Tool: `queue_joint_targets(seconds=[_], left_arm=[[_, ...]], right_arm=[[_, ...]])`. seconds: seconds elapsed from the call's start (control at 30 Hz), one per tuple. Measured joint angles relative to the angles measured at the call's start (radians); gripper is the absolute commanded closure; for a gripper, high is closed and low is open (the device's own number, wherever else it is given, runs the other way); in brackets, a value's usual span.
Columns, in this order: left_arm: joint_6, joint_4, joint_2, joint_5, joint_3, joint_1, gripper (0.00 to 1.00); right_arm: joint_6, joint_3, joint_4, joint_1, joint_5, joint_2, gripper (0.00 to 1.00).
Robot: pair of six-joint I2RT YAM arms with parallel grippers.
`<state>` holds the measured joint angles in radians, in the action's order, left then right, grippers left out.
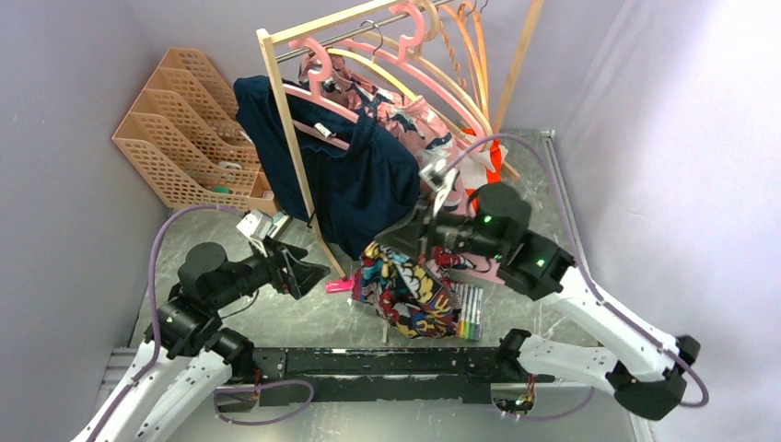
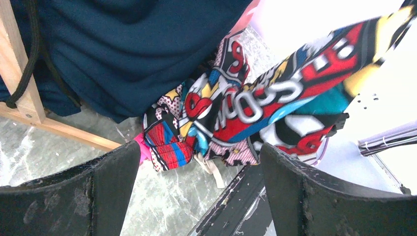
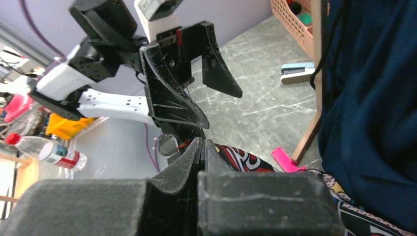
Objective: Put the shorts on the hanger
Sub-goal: Adjust the shorts at the center of the board.
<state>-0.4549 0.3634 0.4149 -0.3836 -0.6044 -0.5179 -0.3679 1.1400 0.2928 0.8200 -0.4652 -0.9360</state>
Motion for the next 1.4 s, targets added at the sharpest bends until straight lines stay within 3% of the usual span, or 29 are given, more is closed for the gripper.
queue_joint_targets(seconds=[0.23,0.4,0.6,0.77,1.13,1.2,1.4], left_arm=[[0.000,0.001,-0.027,0.007,0.006,0.000,0.04],[0.000,0.009,-0.048,0.009,0.005,0.000,0.03],[-0.005,0.039,-0.084,-0.016,-0.012,0.000,0.03],[-0.033,0.052,-0.132,-0.043,-0.017,0.000,0.05],[-0.097,0.021,-0.087,-0.090,-0.016,0.000,0.07],[-0.101,0.018,-0.078,-0.089,-0.016,0.000,0.14],[-0.109,0.022,-0.063,-0.069,-0.016,0.000,0.57]], right_arm=[[0.021,-0.074,-0.108,0.322,0.414,-0.087,1.00],[0.009,-0.070,-0.199,0.422,0.647,-0.190,1.00],[-0.041,-0.030,-0.277,0.457,0.837,-0.324,1.00],[-0.092,-0.014,-0.357,0.459,0.895,-0.368,1.00],[-0.141,0.064,-0.525,0.502,0.863,-0.447,1.00],[-0.148,0.064,-0.536,0.510,0.850,-0.452,1.00],[-0.154,0.066,-0.557,0.520,0.828,-0.453,1.00]])
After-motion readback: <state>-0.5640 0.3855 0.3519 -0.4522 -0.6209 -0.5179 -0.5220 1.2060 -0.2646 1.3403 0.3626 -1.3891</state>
